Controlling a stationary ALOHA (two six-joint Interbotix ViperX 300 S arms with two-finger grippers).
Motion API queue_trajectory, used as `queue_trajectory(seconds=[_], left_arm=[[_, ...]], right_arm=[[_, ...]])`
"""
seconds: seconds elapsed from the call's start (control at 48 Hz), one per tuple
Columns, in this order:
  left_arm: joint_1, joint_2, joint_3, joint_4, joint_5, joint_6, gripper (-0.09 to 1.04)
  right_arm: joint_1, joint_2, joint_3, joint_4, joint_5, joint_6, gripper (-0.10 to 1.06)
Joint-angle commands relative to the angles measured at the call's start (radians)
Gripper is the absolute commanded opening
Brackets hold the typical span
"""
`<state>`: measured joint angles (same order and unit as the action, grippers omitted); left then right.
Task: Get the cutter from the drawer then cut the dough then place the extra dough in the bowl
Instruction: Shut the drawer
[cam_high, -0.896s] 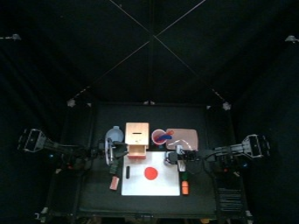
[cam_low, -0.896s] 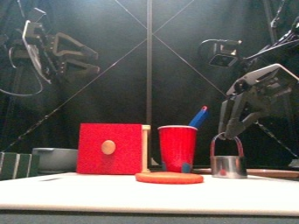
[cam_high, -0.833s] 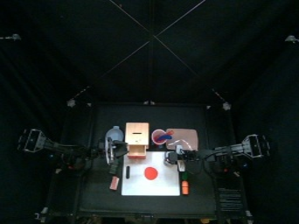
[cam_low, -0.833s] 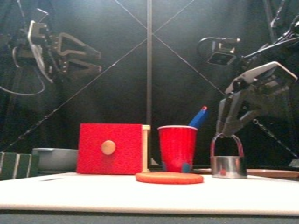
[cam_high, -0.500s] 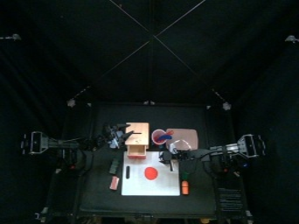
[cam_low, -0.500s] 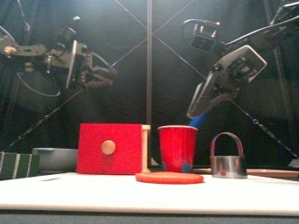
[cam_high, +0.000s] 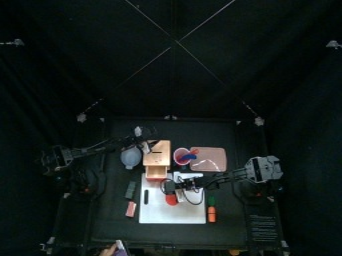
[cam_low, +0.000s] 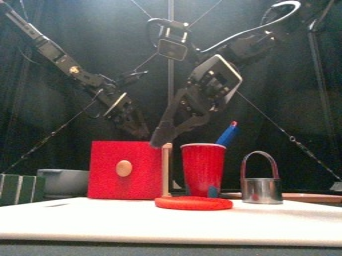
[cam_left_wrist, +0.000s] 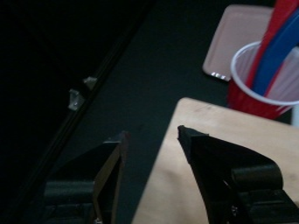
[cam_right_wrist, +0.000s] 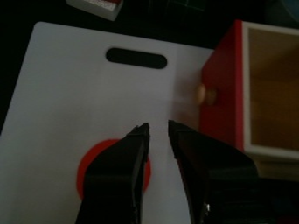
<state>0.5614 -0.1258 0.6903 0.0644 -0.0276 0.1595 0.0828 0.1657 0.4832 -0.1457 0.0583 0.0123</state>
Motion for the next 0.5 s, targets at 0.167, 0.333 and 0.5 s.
queue_trajectory(seconds=[0.167,0.333,0.5], left_arm=[[0.106,0.067,-0.144,0.153,0.245,0.005,0.86],[0.107,0.152,-0.210,0.187,0.356,0.037,0.86],[0.098,0.192,-0.236,0.175,0.356,0.063,0.86]], right_arm=[[0.021,0.071,-0.138,-0.002,0.041,0.002,0.65],[0.017,0.124,-0.206,-0.002,0.097,0.005,0.65],[0.015,0.170,-0.268,-0.003,0.153,0.003,0.65]])
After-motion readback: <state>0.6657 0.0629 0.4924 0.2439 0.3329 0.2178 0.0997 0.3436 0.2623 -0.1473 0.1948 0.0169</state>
